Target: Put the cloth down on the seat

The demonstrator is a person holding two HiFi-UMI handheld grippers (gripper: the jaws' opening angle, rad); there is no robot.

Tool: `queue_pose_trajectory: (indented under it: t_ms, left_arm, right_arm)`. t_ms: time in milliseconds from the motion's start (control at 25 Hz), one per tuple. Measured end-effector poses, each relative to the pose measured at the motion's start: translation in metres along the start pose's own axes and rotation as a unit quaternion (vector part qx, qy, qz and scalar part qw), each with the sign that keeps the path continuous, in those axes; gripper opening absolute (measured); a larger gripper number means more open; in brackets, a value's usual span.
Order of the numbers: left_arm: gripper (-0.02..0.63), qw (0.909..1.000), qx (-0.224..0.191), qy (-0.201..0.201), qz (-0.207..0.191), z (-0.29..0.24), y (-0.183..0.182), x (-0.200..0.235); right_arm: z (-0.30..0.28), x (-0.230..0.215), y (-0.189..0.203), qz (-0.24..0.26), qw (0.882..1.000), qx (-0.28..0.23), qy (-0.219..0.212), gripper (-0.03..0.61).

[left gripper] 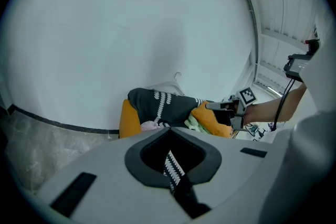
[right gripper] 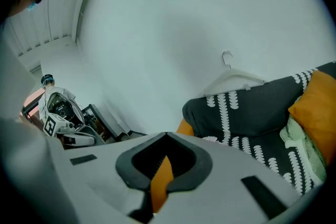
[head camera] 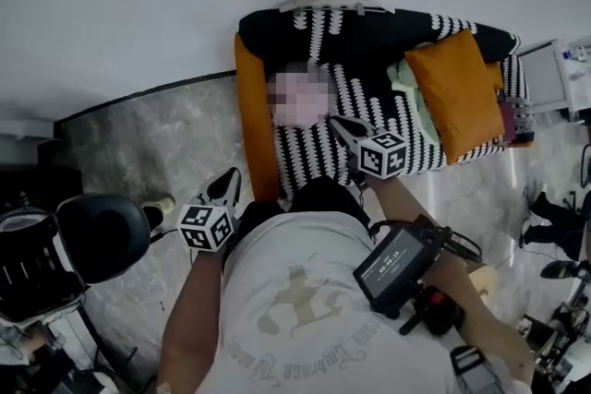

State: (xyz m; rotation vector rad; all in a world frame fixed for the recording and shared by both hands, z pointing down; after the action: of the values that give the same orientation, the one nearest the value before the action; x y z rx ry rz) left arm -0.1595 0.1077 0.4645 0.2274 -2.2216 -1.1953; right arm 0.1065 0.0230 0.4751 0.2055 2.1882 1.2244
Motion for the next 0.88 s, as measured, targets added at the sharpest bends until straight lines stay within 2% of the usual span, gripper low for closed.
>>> queue_pose_trajectory:
  t_ms: [160, 320, 640, 880]
  left_arm:
    - [0.012, 0.9991, -0.001, 0.034, -0.026, -0.002, -0.012, 0.003]
    - [0.011, 0.9968, -0.002, 0.067, -0.045, 0.001, -0.020, -0.009]
    - [0.012, 0.9852, 0.014, 0.142, -0.094, -0.005, -0.020, -0.041]
    - [0.011, 0.9798, 0.028, 0.165, -0.109, 0.004, -0.001, -0.040]
  right_arm:
    - [0.019, 0.021, -0.026, 0.006, 0.998, -0.054, 0.005, 0.015]
    - [0.047, 0.045, -0.031, 0.010, 0.996, -0.084, 0.012, 0.015]
    - [0.087, 0.073, -0.008, 0.009, 0.993, -0.115, 0.034, 0.015]
    - [0.107, 0.090, 0.021, 0.012, 0.991, -0.123, 0.046, 0.015]
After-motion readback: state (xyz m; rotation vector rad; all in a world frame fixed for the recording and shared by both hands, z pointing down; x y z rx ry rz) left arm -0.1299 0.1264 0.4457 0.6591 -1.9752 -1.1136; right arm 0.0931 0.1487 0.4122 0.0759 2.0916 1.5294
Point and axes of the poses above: the fingertips, and each gripper's own axes: z backward along the fingers, x to its left, y out of its underside, the point moved 2 cm from there along z, backward along the fingers, and after that the axes turned 10 degrees about -x, right-handed, at the moved point
